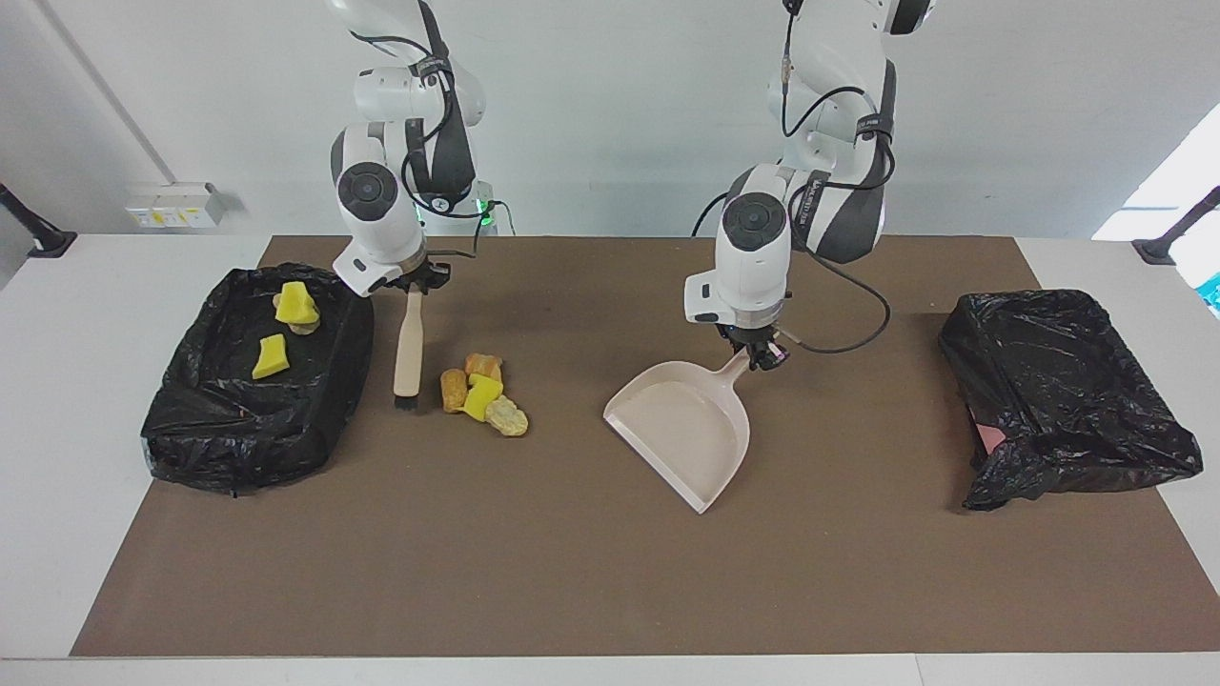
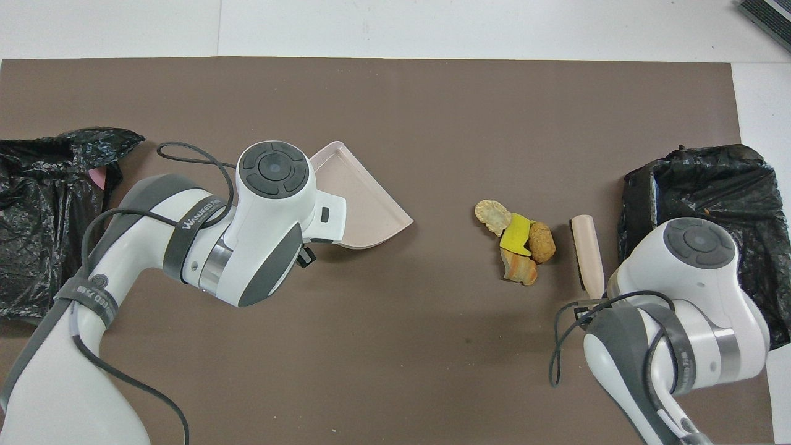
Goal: Sweep and dump trash in bin
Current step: 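Sweep the tan bits with the right gripper toward the dustpan held by the left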
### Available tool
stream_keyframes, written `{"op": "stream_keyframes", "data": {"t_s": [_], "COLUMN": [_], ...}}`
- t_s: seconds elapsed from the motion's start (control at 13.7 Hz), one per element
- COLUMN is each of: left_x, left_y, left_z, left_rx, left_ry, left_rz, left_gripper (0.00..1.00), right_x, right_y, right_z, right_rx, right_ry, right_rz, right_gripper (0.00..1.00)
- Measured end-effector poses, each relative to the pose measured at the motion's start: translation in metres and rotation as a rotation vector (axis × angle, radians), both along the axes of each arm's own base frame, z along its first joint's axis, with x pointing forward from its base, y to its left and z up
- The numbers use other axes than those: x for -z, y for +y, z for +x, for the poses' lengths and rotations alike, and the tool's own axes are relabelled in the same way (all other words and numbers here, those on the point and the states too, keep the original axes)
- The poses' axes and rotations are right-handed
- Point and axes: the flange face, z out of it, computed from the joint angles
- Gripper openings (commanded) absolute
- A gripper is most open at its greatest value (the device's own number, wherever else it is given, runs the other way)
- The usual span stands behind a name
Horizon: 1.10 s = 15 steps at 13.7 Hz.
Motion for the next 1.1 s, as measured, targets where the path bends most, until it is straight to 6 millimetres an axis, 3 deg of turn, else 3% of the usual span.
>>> {"op": "stream_keyframes", "data": {"t_s": [0.22,0.66,0.88,1.1], "left_x": [-0.001,0.008,0.016,0.019], "left_y": [0.001,-0.019,-0.043,-0.061], "left_z": [0.004,0.000,-0.019,-0.038], "left_rx": [0.233,0.537,0.596,0.638], "left_ry": [-0.002,-0.048,-0.051,-0.049], "left_rz": [-0.010,-0.052,-0.057,-0.060], "left_gripper": [0.00,0.00,0.00,0.00], "right_x": [0.015,0.036,0.037,0.041], "right_y": [0.011,0.062,0.098,0.147], "right_z": [-0.002,0.002,0.003,0.008], "right_rx": [-0.002,-0.024,-0.021,-0.021], "right_ry": [-0.010,-0.037,-0.046,-0.044], "right_rz": [0.031,0.130,0.207,0.299], "right_gripper": [0.00,0.00,0.00,0.00]}}
